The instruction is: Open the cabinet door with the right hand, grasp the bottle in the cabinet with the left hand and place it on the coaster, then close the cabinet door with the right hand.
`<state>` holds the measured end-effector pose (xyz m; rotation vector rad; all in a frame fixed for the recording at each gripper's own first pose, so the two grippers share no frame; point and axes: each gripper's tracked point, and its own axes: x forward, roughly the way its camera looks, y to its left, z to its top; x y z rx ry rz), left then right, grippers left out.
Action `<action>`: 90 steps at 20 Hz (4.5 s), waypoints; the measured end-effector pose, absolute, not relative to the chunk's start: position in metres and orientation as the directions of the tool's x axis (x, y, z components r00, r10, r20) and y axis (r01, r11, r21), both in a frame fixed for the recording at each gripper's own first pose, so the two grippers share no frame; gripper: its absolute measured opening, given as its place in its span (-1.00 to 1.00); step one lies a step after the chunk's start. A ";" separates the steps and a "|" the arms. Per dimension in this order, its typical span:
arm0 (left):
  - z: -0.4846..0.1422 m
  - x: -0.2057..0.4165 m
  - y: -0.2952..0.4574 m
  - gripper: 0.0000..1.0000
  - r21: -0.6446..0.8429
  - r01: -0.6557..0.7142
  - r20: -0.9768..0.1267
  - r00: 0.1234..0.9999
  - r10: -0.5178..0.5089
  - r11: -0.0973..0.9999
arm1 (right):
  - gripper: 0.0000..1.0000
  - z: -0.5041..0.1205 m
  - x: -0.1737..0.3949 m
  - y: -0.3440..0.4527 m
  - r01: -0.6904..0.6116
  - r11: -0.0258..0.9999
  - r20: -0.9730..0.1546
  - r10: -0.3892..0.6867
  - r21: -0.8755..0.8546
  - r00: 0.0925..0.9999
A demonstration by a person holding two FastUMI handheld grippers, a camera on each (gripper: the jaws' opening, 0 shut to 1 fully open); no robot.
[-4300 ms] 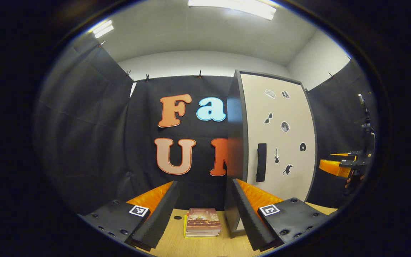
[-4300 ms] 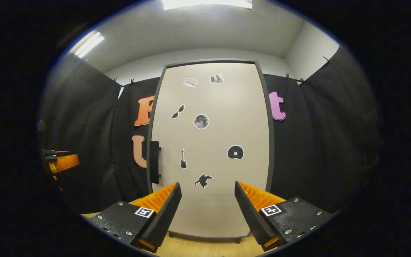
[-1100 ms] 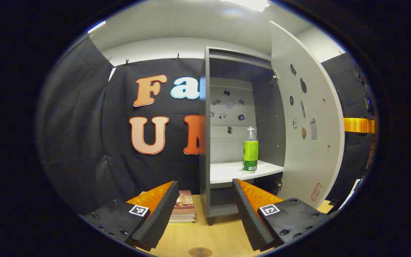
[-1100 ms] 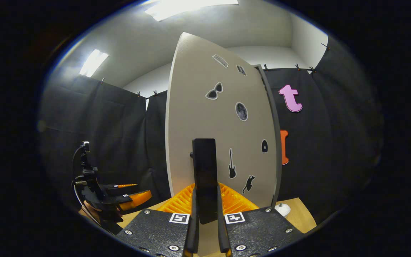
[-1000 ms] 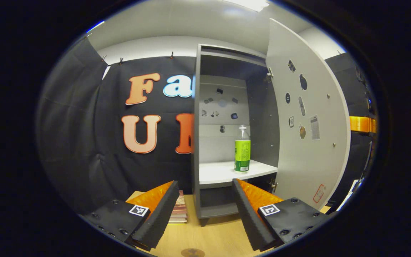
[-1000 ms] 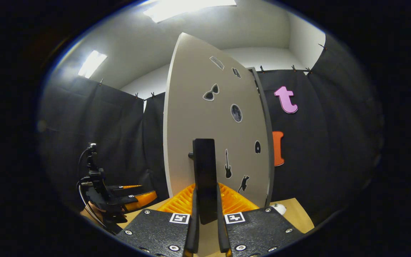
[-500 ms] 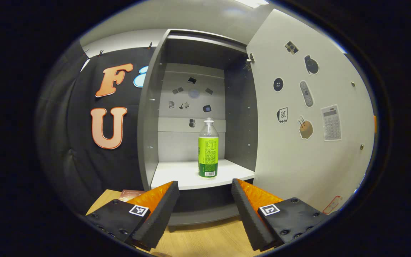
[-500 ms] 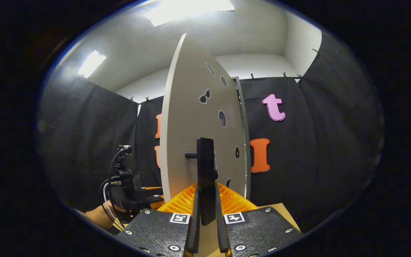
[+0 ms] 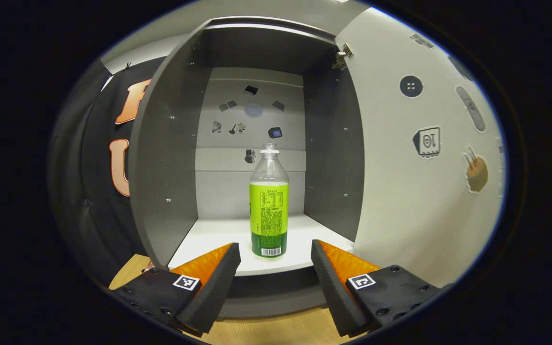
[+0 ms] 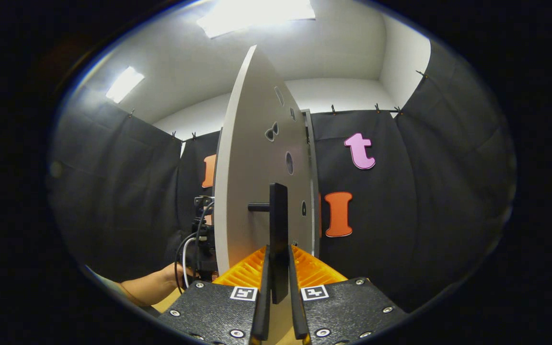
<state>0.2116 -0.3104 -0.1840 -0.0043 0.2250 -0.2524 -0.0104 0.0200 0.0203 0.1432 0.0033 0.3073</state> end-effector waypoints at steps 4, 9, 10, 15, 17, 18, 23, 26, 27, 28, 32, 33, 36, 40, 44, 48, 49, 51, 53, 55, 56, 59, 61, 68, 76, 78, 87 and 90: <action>-0.189 0.253 -0.322 0.94 -0.011 0.243 -0.212 0.947 -0.240 0.970 | -0.62 0.018 -0.012 0.005 -0.267 0.954 0.026 0.266 0.140 0.964; -0.196 0.288 -0.333 0.94 -0.017 0.247 -0.225 0.943 -0.244 0.969 | -0.66 0.013 -0.008 -0.009 -0.274 0.946 0.014 0.275 0.175 0.961; -0.199 0.291 -0.333 0.93 -0.017 0.247 -0.237 0.940 -0.244 0.969 | -0.78 0.012 -0.007 -0.008 -0.287 0.940 0.005 0.291 0.183 0.957; -0.206 0.314 -0.335 0.94 -0.028 0.231 -0.260 0.938 -0.230 0.973 | -0.61 -0.002 -0.005 -0.010 -0.300 0.935 -0.031 0.311 0.191 0.950; -0.211 0.322 -0.335 0.93 -0.055 0.222 -0.285 0.931 -0.228 0.974 | -0.52 -0.003 -0.007 -0.018 -0.284 0.938 -0.028 0.295 0.200 0.955; -0.213 0.323 -0.332 0.86 -0.059 0.214 -0.288 0.931 -0.222 0.975 | -0.49 -0.004 -0.007 -0.021 -0.280 0.938 -0.025 0.291 0.204 0.957; -0.207 0.311 -0.323 0.60 -0.074 0.226 -0.285 0.928 -0.238 0.971 | -0.01 -0.004 -0.013 -0.029 -0.267 0.940 -0.027 0.279 0.214 0.960; -0.197 0.299 -0.310 0.60 -0.042 0.218 -0.264 0.939 -0.222 0.975 | 0.04 -0.003 -0.013 -0.030 -0.258 0.942 -0.028 0.270 0.214 0.963; -0.193 0.293 -0.307 0.60 -0.039 0.217 -0.256 0.941 -0.220 0.975 | 0.07 -0.002 -0.015 -0.031 -0.252 0.944 -0.028 0.264 0.211 0.964; -0.191 0.285 -0.304 0.60 -0.039 0.219 -0.255 0.941 -0.222 0.975 | 0.09 -0.002 -0.016 -0.032 -0.248 0.946 -0.027 0.259 0.207 0.966; -0.185 0.256 -0.286 0.60 -0.021 0.222 -0.246 0.944 -0.221 0.975 | 0.22 0.008 -0.028 -0.033 -0.246 0.951 -0.013 0.253 0.188 0.967; -0.184 0.248 -0.281 0.60 -0.017 0.222 -0.247 0.944 -0.219 0.975 | 0.35 0.012 -0.031 -0.034 -0.246 0.952 -0.002 0.250 0.182 0.968; -0.182 0.221 -0.271 0.60 0.008 0.231 -0.241 0.945 -0.222 0.973 | 0.34 0.019 -0.042 -0.034 -0.247 0.955 0.025 0.247 0.165 0.969; -0.177 0.186 -0.255 0.56 0.019 0.237 -0.227 0.947 -0.227 0.971 | 0.41 0.016 -0.044 -0.035 -0.236 0.959 0.025 0.235 0.156 0.972; -0.183 0.155 -0.232 0.60 0.033 0.225 -0.207 0.955 -0.214 0.974 | 0.46 0.010 -0.041 -0.041 -0.229 0.960 0.018 0.229 0.160 0.973; -0.194 0.129 -0.203 0.60 0.003 0.197 -0.203 0.960 -0.192 0.980 | 0.47 0.003 -0.038 -0.046 -0.210 0.963 0.003 0.213 0.171 0.977; -0.197 0.123 -0.193 0.56 0.002 0.184 -0.203 0.963 -0.180 0.983 | 0.47 0.002 -0.038 -0.046 -0.207 0.964 0.000 0.210 0.168 0.978; -0.203 0.113 -0.177 0.56 0.001 0.161 -0.206 0.966 -0.158 0.987 | 0.48 0.000 -0.037 -0.047 -0.204 0.964 0.001 0.207 0.172 0.978; -0.208 0.102 -0.164 0.56 -0.005 0.145 -0.207 0.968 -0.143 0.989 | 0.48 -0.002 -0.036 -0.046 -0.205 0.963 0.002 0.208 0.178 0.978; -0.214 0.091 -0.154 0.60 -0.003 0.129 -0.206 0.970 -0.127 0.992 | 0.48 -0.003 -0.037 -0.044 -0.212 0.958 0.006 0.215 0.192 0.977; -0.216 0.084 -0.149 0.60 0.000 0.124 -0.207 0.971 -0.121 0.992 | 0.48 -0.003 -0.037 -0.042 -0.220 0.954 0.008 0.223 0.203 0.975; -0.226 0.068 -0.136 0.60 0.013 0.110 -0.211 0.972 -0.105 0.994 | 0.49 -0.002 -0.037 -0.042 -0.223 0.951 0.017 0.225 0.214 0.974; -0.234 0.052 -0.130 0.60 0.023 0.104 -0.208 0.973 -0.097 0.994 | 0.49 -0.003 -0.037 -0.042 -0.221 0.952 0.024 0.221 0.213 0.975; -0.266 0.012 -0.110 0.60 0.001 0.086 -0.201 0.976 -0.084 0.996 | 0.49 -0.015 -0.032 -0.046 -0.217 0.940 0.028 0.217 0.264 0.976; -0.330 -0.012 -0.101 0.60 -0.044 0.096 -0.222 0.970 -0.103 0.994 | 0.49 -0.014 -0.034 -0.052 -0.216 0.938 0.036 0.215 0.272 0.976; -0.345 -0.014 -0.100 0.60 -0.053 0.099 -0.236 0.966 -0.109 0.994 | 0.49 -0.013 -0.036 -0.052 -0.216 0.940 0.042 0.212 0.265 0.976; -0.415 -0.026 -0.087 0.60 -0.130 0.075 -0.300 0.947 -0.112 0.989 | 0.49 -0.014 -0.035 -0.055 -0.227 0.936 0.057 0.219 0.269 0.974; -0.432 -0.030 -0.083 0.61 -0.133 0.078 -0.308 0.944 -0.116 0.988 | 0.49 -0.015 -0.038 -0.055 -0.228 0.936 0.063 0.219 0.269 0.974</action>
